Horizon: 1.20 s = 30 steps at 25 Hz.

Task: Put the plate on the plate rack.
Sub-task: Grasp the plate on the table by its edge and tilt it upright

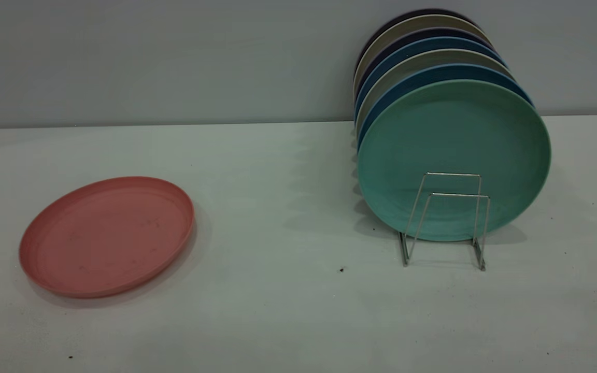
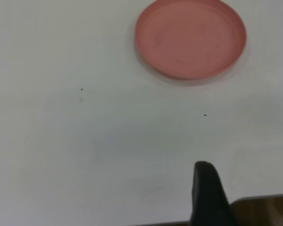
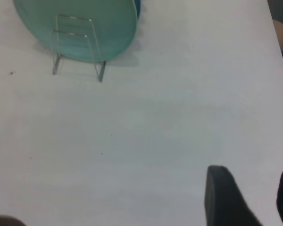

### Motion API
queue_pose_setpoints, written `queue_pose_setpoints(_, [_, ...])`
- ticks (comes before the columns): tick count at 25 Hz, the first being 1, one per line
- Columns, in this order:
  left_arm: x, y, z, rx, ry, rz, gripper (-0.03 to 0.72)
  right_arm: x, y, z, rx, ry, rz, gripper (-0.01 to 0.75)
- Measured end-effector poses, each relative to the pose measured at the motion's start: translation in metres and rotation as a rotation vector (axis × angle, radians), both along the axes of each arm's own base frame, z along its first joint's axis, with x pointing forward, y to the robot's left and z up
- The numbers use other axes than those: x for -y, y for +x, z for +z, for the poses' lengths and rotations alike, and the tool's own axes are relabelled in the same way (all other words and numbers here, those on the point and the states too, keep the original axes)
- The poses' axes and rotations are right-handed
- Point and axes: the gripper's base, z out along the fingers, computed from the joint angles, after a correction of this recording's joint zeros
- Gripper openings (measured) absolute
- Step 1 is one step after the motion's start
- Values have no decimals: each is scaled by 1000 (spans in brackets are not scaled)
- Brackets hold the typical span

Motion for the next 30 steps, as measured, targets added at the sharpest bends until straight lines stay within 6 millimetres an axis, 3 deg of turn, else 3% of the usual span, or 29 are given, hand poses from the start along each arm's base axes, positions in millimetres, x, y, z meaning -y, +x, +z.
queue_pose_setpoints(7, [-1, 0, 0, 0, 0, -62, 452, 0, 0, 0, 0, 1, 2, 293])
queue_pose_setpoints(11, [-1, 1, 0, -3, 3, -66, 452, 0, 0, 0, 0, 12, 95, 293])
queue_pose_setpoints(16, [-5, 17, 1, -117, 19, 14, 452, -1, 6, 6, -14, 15, 214, 293])
queue_pose_setpoints(19, [-9, 39, 4, -214, 39, 102, 452, -3, 20, 17, -19, 1, 230, 293])
queue_pose_setpoints(24, [-10, 88, 12, -193, 63, 194, 452, -10, 55, 38, -72, -24, 234, 293])
queue_pose_setpoints(30, [-3, 153, -8, -264, 108, 180, 452, -23, 104, 51, -172, -42, 262, 293])
